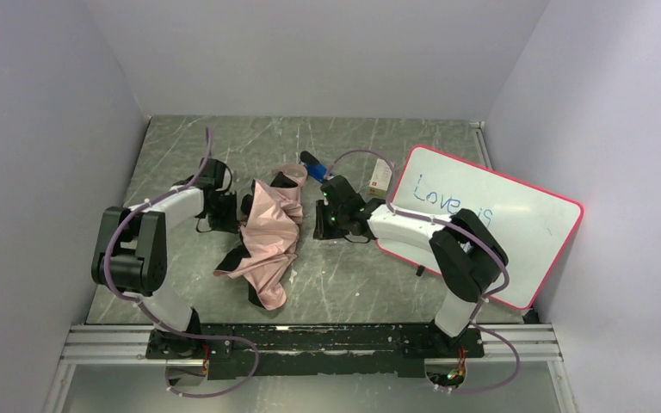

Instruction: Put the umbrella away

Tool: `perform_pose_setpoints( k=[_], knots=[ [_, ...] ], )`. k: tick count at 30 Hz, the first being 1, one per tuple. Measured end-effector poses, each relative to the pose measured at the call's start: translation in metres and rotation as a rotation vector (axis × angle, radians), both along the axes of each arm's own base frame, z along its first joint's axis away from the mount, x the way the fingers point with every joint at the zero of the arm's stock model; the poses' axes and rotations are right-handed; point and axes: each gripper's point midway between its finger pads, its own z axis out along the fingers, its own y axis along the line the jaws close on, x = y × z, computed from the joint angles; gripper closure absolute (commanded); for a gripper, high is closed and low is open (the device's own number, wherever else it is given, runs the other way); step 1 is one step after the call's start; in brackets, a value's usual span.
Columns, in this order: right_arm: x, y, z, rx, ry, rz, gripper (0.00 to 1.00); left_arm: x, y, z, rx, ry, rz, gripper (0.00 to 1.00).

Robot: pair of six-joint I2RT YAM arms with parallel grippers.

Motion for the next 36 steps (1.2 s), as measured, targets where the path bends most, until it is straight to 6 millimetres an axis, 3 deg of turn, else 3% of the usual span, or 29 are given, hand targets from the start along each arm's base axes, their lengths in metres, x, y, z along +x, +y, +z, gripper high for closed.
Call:
perform_pose_setpoints(
  k=[9,18,19,21,25,30,33,36],
  knots=[
    [0.002,0.0,-0.007,-0.013,0.005,0.002,0.71,-0.004,-0.06,0.003,-0.016,-0.032,-0.172,0.95],
    [0.008,-0.01,-0.01,-0.079,-0.021,0.006,0.69,-0.021,-0.065,0.008,-0.015,-0.035,-0.174,0.95],
    [0.01,-0.012,-0.009,-0.09,-0.031,0.008,0.67,-0.021,-0.065,0.011,-0.009,-0.039,-0.173,0.95],
    [0.011,-0.018,-0.009,-0.123,-0.05,0.013,0.54,-0.019,-0.063,0.02,0.006,-0.054,-0.17,0.93],
    [0.017,-0.033,0.013,-0.176,-0.141,0.031,0.35,0.0,-0.062,0.053,0.026,-0.144,-0.168,0.87],
    [0.027,-0.035,0.076,-0.132,-0.342,0.107,0.15,0.015,-0.063,0.113,0.015,-0.331,-0.191,0.72],
    [0.031,-0.029,0.103,-0.101,-0.439,0.174,0.12,0.013,-0.06,0.151,0.0,-0.45,-0.207,0.62],
    [0.035,-0.019,0.113,-0.09,-0.497,0.247,0.11,0.006,-0.057,0.187,-0.021,-0.566,-0.208,0.55]
  ],
)
